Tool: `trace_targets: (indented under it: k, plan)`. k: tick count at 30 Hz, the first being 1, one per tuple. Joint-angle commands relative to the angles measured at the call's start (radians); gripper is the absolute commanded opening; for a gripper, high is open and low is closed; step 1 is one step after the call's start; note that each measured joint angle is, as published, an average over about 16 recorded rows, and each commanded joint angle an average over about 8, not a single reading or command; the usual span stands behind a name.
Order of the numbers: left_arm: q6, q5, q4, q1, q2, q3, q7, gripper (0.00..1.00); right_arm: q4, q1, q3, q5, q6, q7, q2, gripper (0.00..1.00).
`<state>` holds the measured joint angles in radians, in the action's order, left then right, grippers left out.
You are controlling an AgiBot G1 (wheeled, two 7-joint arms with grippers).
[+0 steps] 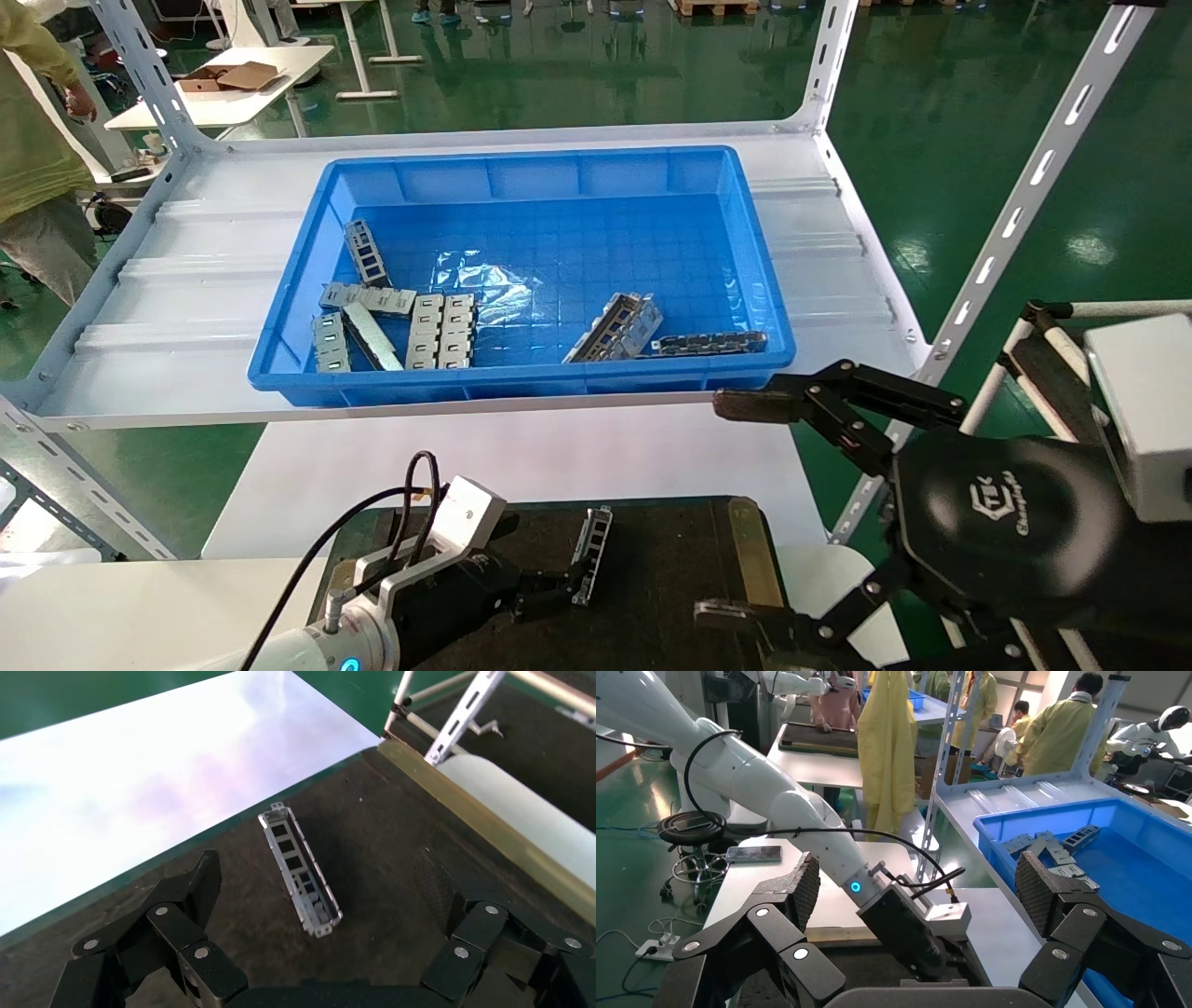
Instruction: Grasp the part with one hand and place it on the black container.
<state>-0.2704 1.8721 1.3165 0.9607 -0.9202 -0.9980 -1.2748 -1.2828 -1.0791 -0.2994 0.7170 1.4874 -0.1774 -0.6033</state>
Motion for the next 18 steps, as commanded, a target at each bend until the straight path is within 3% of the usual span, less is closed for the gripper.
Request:
trace_targets:
  k: [1, 11, 18]
  plan:
    - [-0.003, -0.014, 0.032, 0.0, 0.028, -0.012, 0.027, 1.0, 0.0, 0.0, 0.0, 0.0, 0.0, 0.0, 0.0, 1.0]
    - [-0.057, -0.245, 0.048, 0.032, 0.112, -0.022, 0.203, 1.0, 0.0, 0.0, -0.001, 0.0, 0.0, 0.0, 0.0, 1.0]
    - [-0.237, -0.516, 0.048, 0.048, 0.152, 0.049, 0.395, 1.0, 0.0, 0.0, -0.001, -0.001, 0.0, 0.0, 0.0, 1.0]
